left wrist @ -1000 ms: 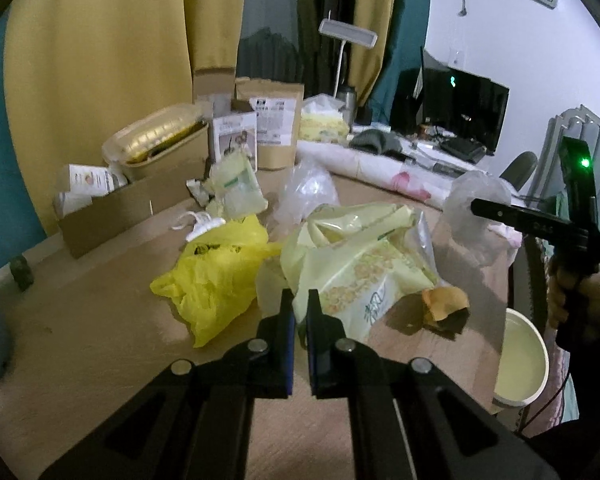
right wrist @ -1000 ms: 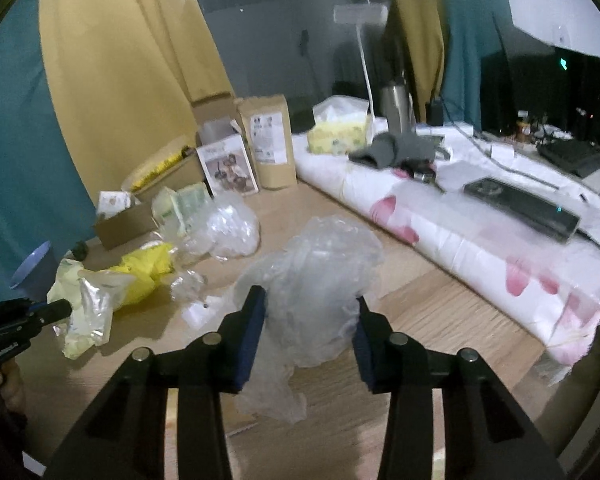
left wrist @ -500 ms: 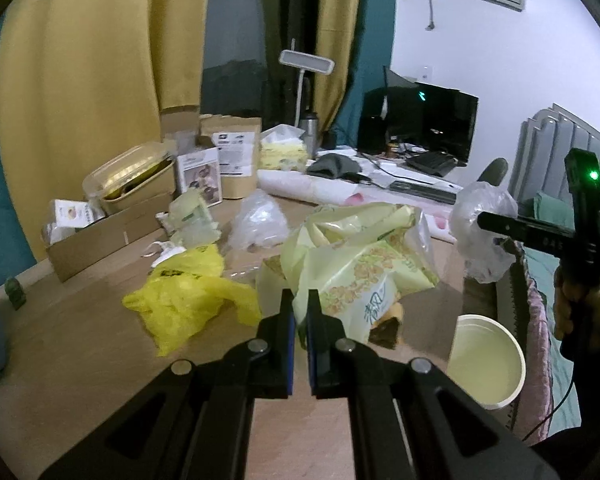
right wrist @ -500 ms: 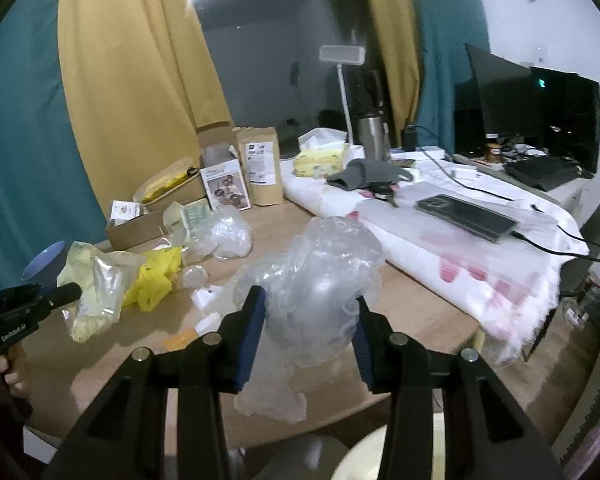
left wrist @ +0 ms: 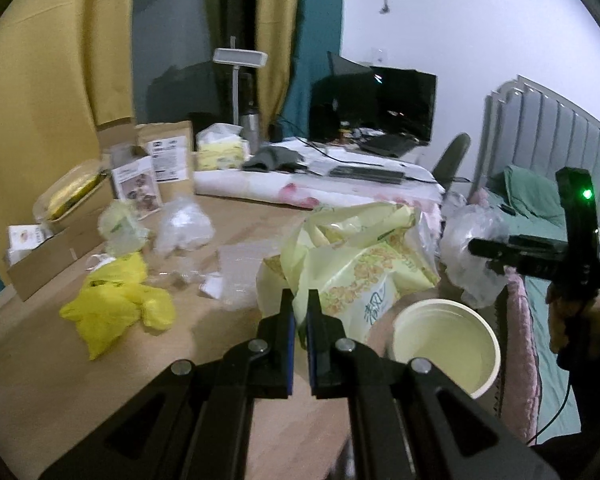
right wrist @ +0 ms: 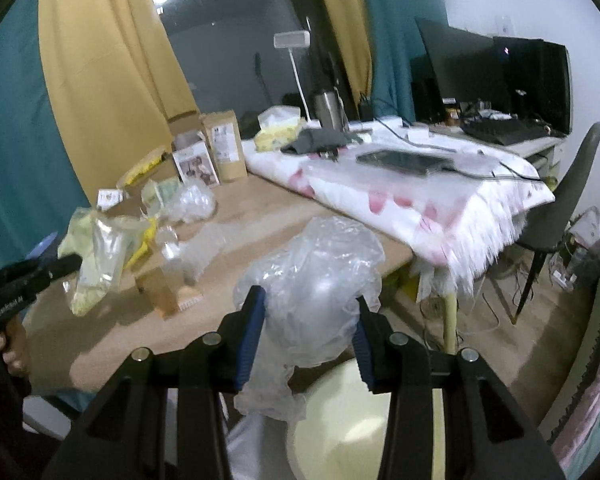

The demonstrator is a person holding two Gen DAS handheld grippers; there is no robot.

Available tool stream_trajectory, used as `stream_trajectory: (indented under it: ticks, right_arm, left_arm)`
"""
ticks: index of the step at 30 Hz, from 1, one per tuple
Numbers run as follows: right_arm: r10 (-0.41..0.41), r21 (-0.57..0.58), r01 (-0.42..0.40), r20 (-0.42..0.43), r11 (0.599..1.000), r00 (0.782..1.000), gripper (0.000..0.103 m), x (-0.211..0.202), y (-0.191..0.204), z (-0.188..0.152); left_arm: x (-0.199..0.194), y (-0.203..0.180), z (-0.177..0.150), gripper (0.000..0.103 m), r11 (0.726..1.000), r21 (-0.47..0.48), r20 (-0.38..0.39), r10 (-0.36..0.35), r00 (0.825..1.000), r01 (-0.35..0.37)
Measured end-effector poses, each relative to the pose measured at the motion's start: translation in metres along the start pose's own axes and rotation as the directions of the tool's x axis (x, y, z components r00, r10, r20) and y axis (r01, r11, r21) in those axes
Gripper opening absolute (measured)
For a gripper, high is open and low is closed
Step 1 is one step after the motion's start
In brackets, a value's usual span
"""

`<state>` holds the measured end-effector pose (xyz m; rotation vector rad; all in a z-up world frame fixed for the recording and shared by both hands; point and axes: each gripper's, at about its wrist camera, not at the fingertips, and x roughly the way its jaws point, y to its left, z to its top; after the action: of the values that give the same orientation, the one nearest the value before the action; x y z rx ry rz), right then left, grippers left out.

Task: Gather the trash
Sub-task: 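Carry both held items over the cream bucket and open both grippers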

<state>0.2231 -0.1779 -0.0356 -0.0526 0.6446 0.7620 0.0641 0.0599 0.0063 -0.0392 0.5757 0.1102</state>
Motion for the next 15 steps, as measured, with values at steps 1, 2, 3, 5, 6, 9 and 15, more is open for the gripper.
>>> stream_trajectory:
  ticks: [1,2,3,5,6,9,15]
  right_arm:
    - [0.003,0.004,-0.003,-0.01,1.0,1.0,0.04,0.001,-0.003,-0.005]
    - [0.006,0.01,-0.006,-0.019,1.0,1.0,0.041,0.001,-0.008,-0.011]
    - [0.005,0.019,-0.005,-0.029,1.0,1.0,0.045,0.001,-0.013,-0.018]
    - [-0.002,0.03,0.003,-0.038,1.0,0.999,0.055,0.001,-0.02,-0.025]
    - [-0.007,0.036,0.008,-0.037,0.999,0.999,0.061,-0.001,-0.024,-0.029]
    - [-0.01,0.055,0.012,-0.036,0.998,0.999,0.067,-0.004,-0.036,-0.036]
    - [-0.026,0.085,0.029,-0.032,0.996,0.999,0.069,-0.012,-0.062,-0.05]
  left_arm:
    - [0.003,-0.007,0.0,0.004,1.0,0.009,-0.006,-0.006,1.0,0.006]
    - [0.005,-0.013,-0.001,0.004,1.0,0.015,-0.01,-0.011,1.0,0.011]
    - [0.007,-0.019,-0.001,0.004,1.0,0.021,-0.014,-0.016,1.0,0.017]
    - [0.011,-0.029,-0.001,0.004,0.999,0.034,-0.02,-0.025,0.999,0.025]
    - [0.014,-0.035,0.0,0.004,0.999,0.043,-0.024,-0.029,0.999,0.03]
    - [0.023,-0.05,0.0,0.004,0.997,0.064,-0.039,-0.041,0.998,0.043]
    - [0.041,-0.083,-0.003,0.004,0.992,0.098,-0.077,-0.076,0.994,0.083]
